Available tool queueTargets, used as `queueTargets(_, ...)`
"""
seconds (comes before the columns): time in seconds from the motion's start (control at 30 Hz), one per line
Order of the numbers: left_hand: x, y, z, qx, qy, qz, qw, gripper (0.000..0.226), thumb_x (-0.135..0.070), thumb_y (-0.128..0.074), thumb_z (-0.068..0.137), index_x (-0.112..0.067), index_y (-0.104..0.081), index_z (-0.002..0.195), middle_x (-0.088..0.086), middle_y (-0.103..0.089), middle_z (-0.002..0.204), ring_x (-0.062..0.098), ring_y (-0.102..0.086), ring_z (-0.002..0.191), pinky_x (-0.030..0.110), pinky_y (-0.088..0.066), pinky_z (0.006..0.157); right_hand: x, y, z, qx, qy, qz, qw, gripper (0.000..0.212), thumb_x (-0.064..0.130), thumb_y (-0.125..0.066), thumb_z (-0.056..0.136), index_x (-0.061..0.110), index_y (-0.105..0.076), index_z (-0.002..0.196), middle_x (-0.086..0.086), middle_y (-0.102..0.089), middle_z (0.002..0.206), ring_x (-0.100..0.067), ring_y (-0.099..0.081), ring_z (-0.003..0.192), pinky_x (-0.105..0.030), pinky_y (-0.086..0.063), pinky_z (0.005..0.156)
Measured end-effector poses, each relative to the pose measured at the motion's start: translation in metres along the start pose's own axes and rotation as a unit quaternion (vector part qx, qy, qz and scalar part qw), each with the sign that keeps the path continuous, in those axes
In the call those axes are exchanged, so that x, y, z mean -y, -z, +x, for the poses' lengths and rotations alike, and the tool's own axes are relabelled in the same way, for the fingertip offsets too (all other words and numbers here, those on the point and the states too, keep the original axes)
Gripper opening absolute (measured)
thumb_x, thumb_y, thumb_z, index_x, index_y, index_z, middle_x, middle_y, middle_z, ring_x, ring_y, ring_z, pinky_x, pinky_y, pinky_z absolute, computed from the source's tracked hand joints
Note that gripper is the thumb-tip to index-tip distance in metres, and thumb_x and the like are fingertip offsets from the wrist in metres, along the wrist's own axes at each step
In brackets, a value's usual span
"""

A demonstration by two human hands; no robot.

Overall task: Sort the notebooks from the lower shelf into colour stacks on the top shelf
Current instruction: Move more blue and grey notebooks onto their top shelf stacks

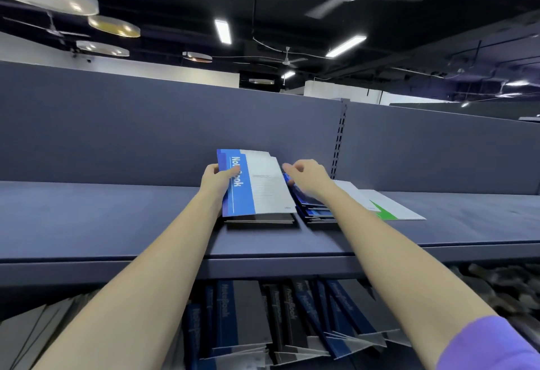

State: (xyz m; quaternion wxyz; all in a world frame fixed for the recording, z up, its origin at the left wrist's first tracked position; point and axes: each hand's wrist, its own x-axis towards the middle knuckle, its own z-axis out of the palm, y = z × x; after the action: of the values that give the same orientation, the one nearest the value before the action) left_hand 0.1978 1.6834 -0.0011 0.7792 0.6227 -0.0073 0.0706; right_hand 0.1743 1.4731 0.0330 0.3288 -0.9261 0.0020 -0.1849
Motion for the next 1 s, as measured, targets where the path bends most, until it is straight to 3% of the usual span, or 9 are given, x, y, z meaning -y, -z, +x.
queueTargets(0.07,-0.002,0.000,-0.002,0.000,-0.005,-0.013,1.000,0.043,-0.021,-0.072,0.090,-0.009,-0.050,0.124,0.003,-0.069,0.098,0.015,-0.067,0.069,0.021,-0.049,0.042,0.012,-0.008,0.001,0.025,0.003,0.003,1.000,0.048,0.051,-0.057,0.095,0.017,-0.037,0.068,-0.012,-0.046,0.069,-0.021,-0.037,0.065,-0.032,-0.027,0.058)
queueTargets(0.13,-0.002,0.000,-0.004,-0.002,-0.009,-0.027,1.000,0.045,-0.021,-0.073,0.089,-0.009,-0.050,0.126,0.001,-0.068,0.096,0.014,-0.067,0.068,0.021,-0.049,0.043,0.018,-0.014,0.004,0.017,-0.004,0.016,1.000,0.052,0.048,-0.069,0.087,0.020,-0.030,0.067,-0.003,-0.035,0.069,-0.021,-0.032,0.064,-0.033,-0.023,0.058)
queueTargets(0.27,-0.001,0.000,-0.005,-0.013,0.011,-0.067,0.998,0.038,-0.028,-0.069,0.094,-0.013,-0.049,0.122,0.000,-0.068,0.097,0.016,-0.067,0.074,0.028,-0.052,0.054,0.014,-0.011,0.010,-0.030,-0.031,0.085,0.995,0.033,0.033,-0.076,0.085,0.012,-0.052,0.091,0.000,-0.053,0.087,-0.020,-0.049,0.081,-0.032,-0.037,0.067)
queueTargets(0.33,0.000,0.001,-0.004,-0.021,0.014,-0.071,0.997,0.033,-0.027,-0.066,0.096,-0.015,-0.047,0.120,0.001,-0.067,0.099,0.018,-0.067,0.074,0.030,-0.053,0.055,0.010,-0.006,0.012,-0.063,-0.046,0.104,0.991,0.031,0.027,-0.071,0.087,0.010,-0.052,0.105,-0.001,-0.055,0.097,-0.022,-0.052,0.089,-0.034,-0.040,0.071)
queueTargets(0.5,0.000,0.000,-0.001,-0.028,0.004,-0.048,0.998,0.031,-0.027,-0.066,0.096,-0.018,-0.047,0.119,0.003,-0.067,0.104,0.019,-0.069,0.076,0.029,-0.053,0.051,-0.009,0.010,0.017,-0.142,-0.051,0.178,0.972,0.021,0.021,-0.062,0.090,0.014,-0.050,0.106,0.000,-0.056,0.098,-0.021,-0.047,0.076,-0.029,-0.036,0.059)
queueTargets(0.63,0.000,-0.001,-0.001,-0.027,0.005,-0.035,0.999,0.031,-0.027,-0.066,0.096,-0.018,-0.047,0.118,0.002,-0.068,0.101,0.018,-0.069,0.076,0.030,-0.053,0.053,-0.022,0.019,0.021,-0.153,-0.082,0.178,0.969,0.018,0.021,-0.065,0.089,0.018,-0.053,0.101,-0.005,-0.061,0.104,-0.023,-0.050,0.075,-0.030,-0.040,0.063)
queueTargets(0.73,0.001,-0.001,-0.001,-0.017,0.005,-0.032,0.999,0.031,-0.024,-0.067,0.095,-0.017,-0.048,0.118,0.004,-0.068,0.102,0.018,-0.069,0.075,0.030,-0.054,0.053,-0.036,0.033,0.023,-0.161,-0.130,0.105,0.973,0.025,0.021,-0.067,0.089,0.013,-0.058,0.111,-0.007,-0.061,0.109,-0.027,-0.053,0.091,-0.033,-0.045,0.077)
queueTargets(0.93,0.002,-0.002,0.000,0.003,0.009,-0.013,1.000,0.030,-0.023,-0.067,0.095,-0.016,-0.048,0.117,0.004,-0.068,0.101,0.021,-0.069,0.077,0.035,-0.056,0.061,-0.059,0.048,0.011,-0.103,-0.198,-0.136,0.965,0.016,0.012,-0.058,0.087,0.011,-0.057,0.102,-0.010,-0.063,0.109,-0.032,-0.056,0.092,-0.033,-0.042,0.077)
queueTargets(1.0,0.002,-0.002,0.000,0.006,0.009,-0.008,1.000,0.030,-0.023,-0.067,0.095,-0.016,-0.048,0.118,0.003,-0.068,0.102,0.021,-0.069,0.078,0.035,-0.056,0.061,-0.059,0.043,0.009,-0.106,-0.200,-0.192,0.955,0.023,0.011,-0.056,0.088,0.012,-0.056,0.111,-0.013,-0.059,0.121,-0.034,-0.056,0.106,-0.036,-0.044,0.085)
